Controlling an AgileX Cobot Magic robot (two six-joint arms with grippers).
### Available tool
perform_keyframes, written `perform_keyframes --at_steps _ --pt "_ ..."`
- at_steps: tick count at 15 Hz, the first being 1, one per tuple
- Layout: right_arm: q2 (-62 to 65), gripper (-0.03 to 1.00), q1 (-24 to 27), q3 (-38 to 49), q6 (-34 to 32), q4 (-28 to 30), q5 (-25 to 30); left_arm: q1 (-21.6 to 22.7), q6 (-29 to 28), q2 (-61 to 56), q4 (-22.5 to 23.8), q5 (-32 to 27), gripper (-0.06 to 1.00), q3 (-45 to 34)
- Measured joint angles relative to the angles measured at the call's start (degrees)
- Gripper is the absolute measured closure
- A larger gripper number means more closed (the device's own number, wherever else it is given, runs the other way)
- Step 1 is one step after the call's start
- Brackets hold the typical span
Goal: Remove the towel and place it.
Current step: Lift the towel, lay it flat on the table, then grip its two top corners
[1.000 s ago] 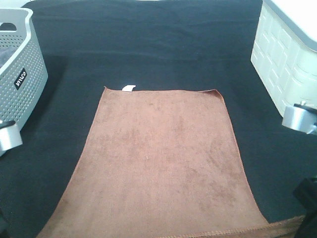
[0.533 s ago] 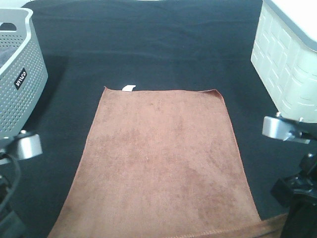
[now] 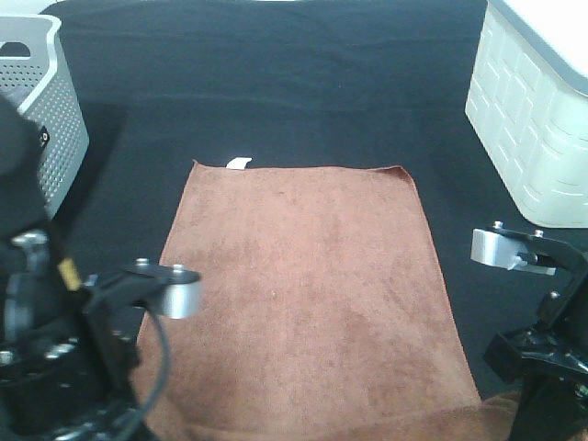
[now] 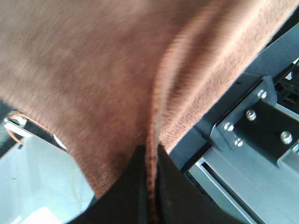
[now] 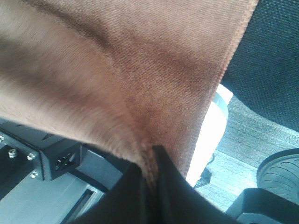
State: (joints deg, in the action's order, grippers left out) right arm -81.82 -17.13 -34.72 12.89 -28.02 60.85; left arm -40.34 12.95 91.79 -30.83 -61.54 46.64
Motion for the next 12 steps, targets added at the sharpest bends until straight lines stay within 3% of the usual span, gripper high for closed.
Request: perform_keyframes --at_steps 5,7,8,9,10,11,12 --pt "0.0 0.95 0.0 0.0 0.0 -2.23 3.9 -5.79 -3.04 3.55 0.17 1.83 0.93 1.38" --pt "0.0 0.88 0.0 0.0 0.06 -2.64 4.76 -6.76 -3.5 3.55 0.11 2.35 0.74 1.38" --pt "0.0 0.78 0.0 0.0 0.06 -2.64 4.87 -6.82 -3.55 3.61 -0.63 2.52 0.6 1.38" --pt "0.0 0.78 0.0 0.0 0.06 -2.64 4.87 -6.82 -3.55 3.61 -0.63 2.52 0.6 1.38" --pt "0.0 0.5 0.0 0.0 -0.06 -2.64 5.27 -6.82 -3.84 3.72 -2.52 2.92 0.33 1.38" --pt "0.11 0.36 0.0 0.0 -0.06 -2.64 5.27 -6.82 -3.84 3.72 -2.92 2.86 0.22 1.38" --pt "0.4 0.25 0.0 0.0 -0.06 -2.64 5.21 -6.82 -3.9 3.72 -3.38 2.52 0.21 1.38"
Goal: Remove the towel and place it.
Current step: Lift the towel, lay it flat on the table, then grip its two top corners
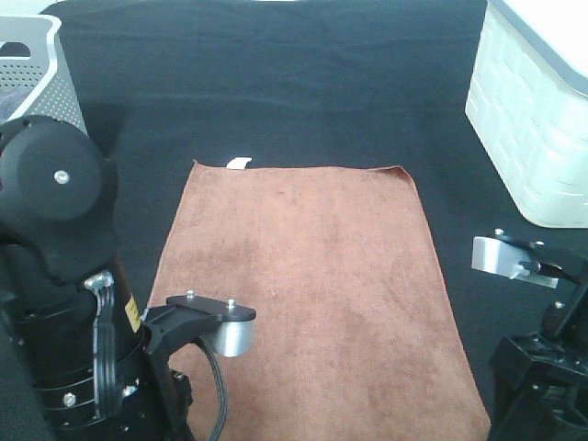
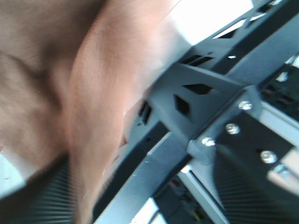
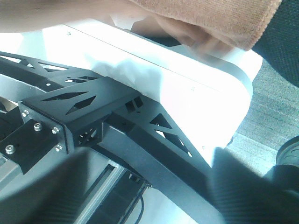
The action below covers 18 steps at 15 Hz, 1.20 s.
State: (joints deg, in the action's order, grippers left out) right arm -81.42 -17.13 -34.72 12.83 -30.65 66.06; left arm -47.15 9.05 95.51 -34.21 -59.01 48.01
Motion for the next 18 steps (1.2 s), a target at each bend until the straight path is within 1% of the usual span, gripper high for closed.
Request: perform_keyframes --at_steps 1,2,4,5,6,7,9,10,11,12,14,16,17,18 --pt "0.0 0.25 0.0 0.0 0.0 0.0 0.0 0.0 0.0 0.0 0.0 0.0 0.21 0.0" --pt "0.97 0.19 0.0 0.0 0.0 0.0 -0.97 0.0 0.0 0.0 -0.69 -0.63 0.19 0.0" --pt "3.55 0.17 0.0 0.0 0.06 0.0 -3.32 -0.63 0.06 0.0 -1.95 -2.06 0.18 0.0" --pt "4.41 0.17 0.0 -0.29 0.06 0.17 -3.5 -0.63 0.17 0.0 -2.01 -2.18 0.18 0.0" --pt "5.27 0.17 0.0 -1.09 0.06 0.74 -3.95 -0.63 0.17 0.0 -1.49 -2.18 0.18 0.0" --pt "6.19 0.17 0.0 -2.46 0.06 1.83 -4.7 -0.63 0.23 0.0 0.0 -1.95 0.18 0.0" --pt "8.31 0.17 0.0 -6.19 -1.15 5.56 -8.25 1.09 -0.06 0.0 4.3 -0.29 0.18 0.17" --pt "8.31 0.17 0.0 -6.19 -1.15 5.56 -8.25 1.09 -0.06 0.0 4.3 -0.29 0.18 0.17" --pt "9.51 0.17 0.0 -8.59 -2.64 8.14 -9.97 2.86 -1.49 0.0 6.53 1.15 0.18 0.92" --pt "10.2 0.14 0.0 -12.43 -8.37 14.27 -10.77 7.22 -4.93 0.0 11.12 3.72 0.18 4.35" --pt "10.2 0.1 0.06 -13.29 -11.23 19.19 -10.71 10.89 -5.9 0.0 16.62 4.41 0.18 10.2" --pt "9.22 0.09 0.23 -14.61 -11.57 21.43 -11.69 14.61 -5.44 0.34 22.0 5.61 0.18 16.79" --pt "7.56 0.09 0.34 -16.73 -11.52 21.77 -11.75 17.3 -5.44 1.26 23.55 5.61 0.18 20.57" --pt "4.93 0.09 0.34 -19.77 -11.0 21.94 -11.69 20.4 -5.44 2.98 23.95 5.16 0.18 24.69"
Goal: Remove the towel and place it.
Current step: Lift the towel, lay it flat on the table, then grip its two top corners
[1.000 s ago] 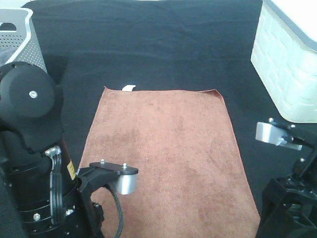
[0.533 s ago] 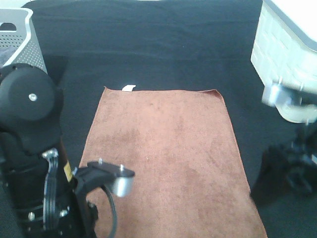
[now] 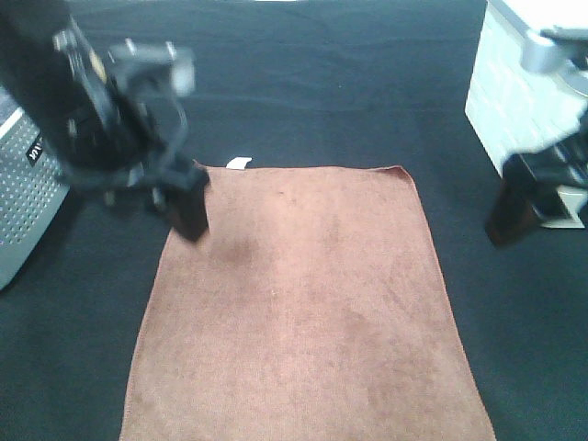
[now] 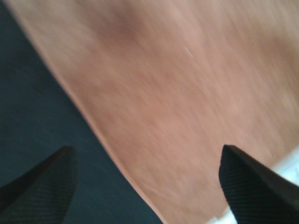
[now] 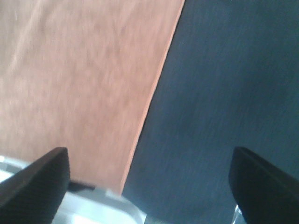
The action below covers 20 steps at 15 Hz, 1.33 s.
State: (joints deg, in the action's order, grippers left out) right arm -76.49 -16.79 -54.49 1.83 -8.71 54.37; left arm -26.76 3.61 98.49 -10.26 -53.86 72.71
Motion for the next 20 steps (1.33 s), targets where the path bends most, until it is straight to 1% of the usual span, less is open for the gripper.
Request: perform_keyframes --at_steps 2,4,6,9,11,12,13,14,15,17,18,20 --pt "-7.85 0.09 0.0 -8.71 1.43 0.11 1.72 4.76 1.2 4.07 0.8 -0.23 0.18 6.13" --pt "-15.58 0.09 0.0 -17.13 2.52 0.11 4.41 7.68 2.35 8.19 0.86 -1.09 0.18 10.77" --pt "-22.4 0.09 0.0 -25.27 2.92 0.23 6.53 9.97 2.58 12.72 0.86 -2.98 0.18 13.87" --pt "-32.26 0.09 0.0 -36.27 3.09 0.4 11.69 12.61 2.58 18.16 0.8 -3.15 0.18 17.53" --pt "-38.67 0.09 0.86 -43.72 3.44 0.06 13.81 13.58 2.64 20.68 0.8 -3.09 0.18 19.54" --pt "-38.67 0.09 0.86 -43.72 3.44 0.06 13.81 13.58 2.64 20.68 0.8 -3.09 0.18 19.54" --pt "-42.8 0.09 2.69 -48.47 3.5 -2.23 13.92 13.69 3.44 21.83 0.86 -2.86 0.18 20.17" --pt "-44.0 0.09 3.27 -49.96 3.55 -3.15 13.92 13.69 3.9 22.52 0.86 -2.69 0.18 20.63" --pt "-47.44 0.09 5.33 -53.4 4.07 -6.65 14.15 13.69 4.07 23.61 0.86 -2.64 0.18 21.43" --pt "-51.11 0.09 6.47 -55.46 5.39 -8.94 14.95 13.69 4.18 25.73 0.74 -2.06 0.18 23.55" --pt "-53.0 0.09 6.82 -55.58 5.5 -9.17 14.9 13.69 4.13 26.81 0.46 -1.09 0.18 24.69" --pt "-55.86 0.09 7.68 -55.69 6.07 -9.91 13.81 13.69 4.76 28.93 -1.15 0.06 0.18 26.7"
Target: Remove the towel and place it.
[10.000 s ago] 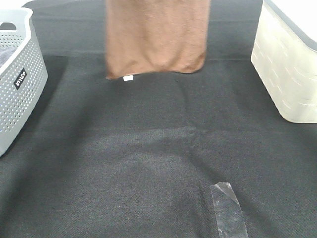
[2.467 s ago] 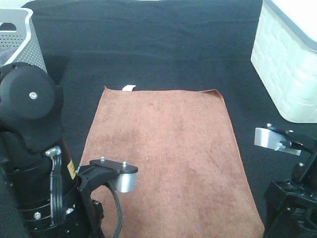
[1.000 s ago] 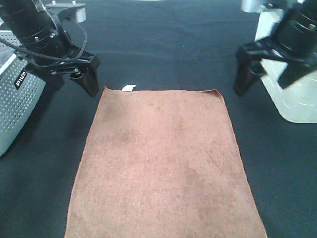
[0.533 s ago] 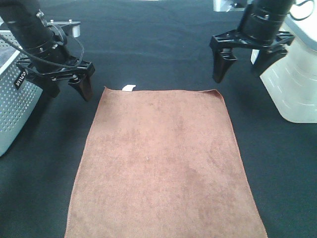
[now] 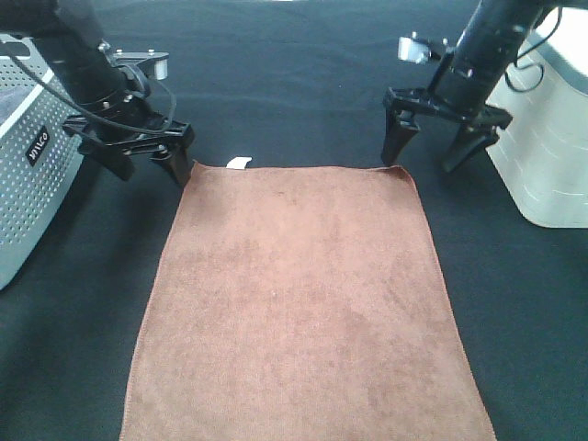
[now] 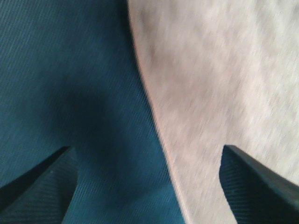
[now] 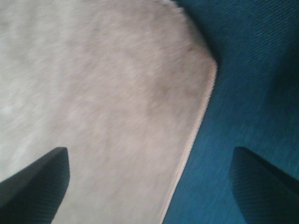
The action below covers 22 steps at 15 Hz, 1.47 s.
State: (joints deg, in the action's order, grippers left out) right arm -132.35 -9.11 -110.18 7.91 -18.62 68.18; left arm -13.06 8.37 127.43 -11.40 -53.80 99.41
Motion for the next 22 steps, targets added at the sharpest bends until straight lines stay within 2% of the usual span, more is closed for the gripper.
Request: perform_keyframes --at_steps 4,6,10,12,15,22 --pt "-3.32 0.09 2.12 0.0 2.46 -0.11 -3.55 0.0 3.5 3.38 -7.1 2.52 0.18 1.26" --pt "-4.7 0.09 2.64 0.0 4.07 -0.34 -4.76 0.0 3.9 4.41 -7.56 3.55 0.18 1.26" --pt "-6.42 0.09 2.75 -0.06 7.91 -6.19 -7.62 0.0 4.76 5.84 -7.62 9.74 0.18 1.26" --pt "-7.56 0.09 2.75 -0.06 9.51 -8.08 -9.57 0.86 5.44 6.42 -10.2 13.06 0.18 1.26" --pt "-7.62 0.09 2.75 -0.06 9.68 -7.56 -12.32 2.64 6.82 8.54 -11.92 13.35 0.18 1.26" --pt "-8.19 0.09 2.75 -0.46 9.68 -7.56 -13.29 2.98 6.93 9.05 -12.49 13.35 0.18 1.66"
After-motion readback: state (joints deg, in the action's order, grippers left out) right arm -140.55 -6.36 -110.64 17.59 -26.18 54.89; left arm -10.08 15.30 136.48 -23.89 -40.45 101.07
